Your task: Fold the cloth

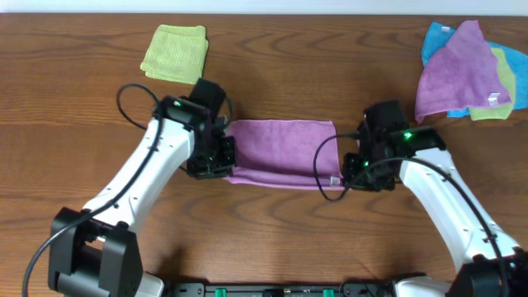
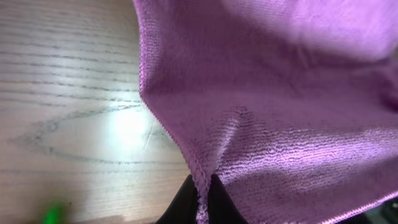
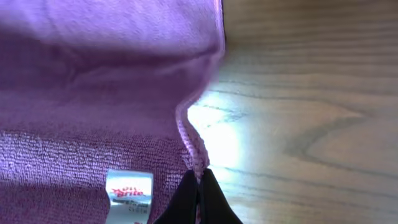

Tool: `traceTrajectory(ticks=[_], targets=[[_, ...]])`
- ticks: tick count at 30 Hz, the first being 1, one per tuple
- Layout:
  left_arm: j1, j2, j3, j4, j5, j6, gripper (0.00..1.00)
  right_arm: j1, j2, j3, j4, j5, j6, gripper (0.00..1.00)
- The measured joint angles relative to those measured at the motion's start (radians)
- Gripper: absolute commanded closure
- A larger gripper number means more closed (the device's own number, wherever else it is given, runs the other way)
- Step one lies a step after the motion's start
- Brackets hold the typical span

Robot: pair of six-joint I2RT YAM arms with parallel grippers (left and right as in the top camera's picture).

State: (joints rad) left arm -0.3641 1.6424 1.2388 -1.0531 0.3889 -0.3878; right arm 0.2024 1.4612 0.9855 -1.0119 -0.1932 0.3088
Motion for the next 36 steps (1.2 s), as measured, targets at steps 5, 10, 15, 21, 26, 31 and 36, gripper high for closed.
traceTrajectory(ticks=[5, 10, 15, 21, 26, 31, 36], targets=[[-0.006, 0.0, -0.068, 0.025, -0.014, 0.009, 0.52, 0.004, 0.0, -0.074, 0.056, -0.002, 0.028, 0.51], [-0.002, 0.0, -0.13, 0.014, -0.054, 0.018, 0.4, 0.003, 0.0, -0.111, 0.05, 0.031, 0.044, 0.22], [-0.003, 0.0, -0.136, -0.007, -0.064, 0.024, 0.34, 0.003, 0.0, -0.111, 0.054, 0.036, 0.06, 0.15], [-0.003, 0.0, -0.139, 0.142, -0.084, 0.025, 0.21, 0.003, 0.0, -0.113, 0.223, 0.031, 0.073, 0.1], [-0.003, 0.0, -0.14, 0.145, -0.09, 0.025, 0.12, 0.003, 0.0, -0.111, 0.243, -0.053, 0.065, 0.26], [-0.003, 0.001, -0.144, -0.121, -0.082, 0.027, 0.05, 0.003, -0.008, -0.114, 0.029, -0.095, 0.063, 0.24], [-0.011, -0.003, -0.203, -0.106, -0.067, 0.03, 0.05, 0.003, -0.082, -0.117, 0.006, -0.103, 0.063, 0.25]])
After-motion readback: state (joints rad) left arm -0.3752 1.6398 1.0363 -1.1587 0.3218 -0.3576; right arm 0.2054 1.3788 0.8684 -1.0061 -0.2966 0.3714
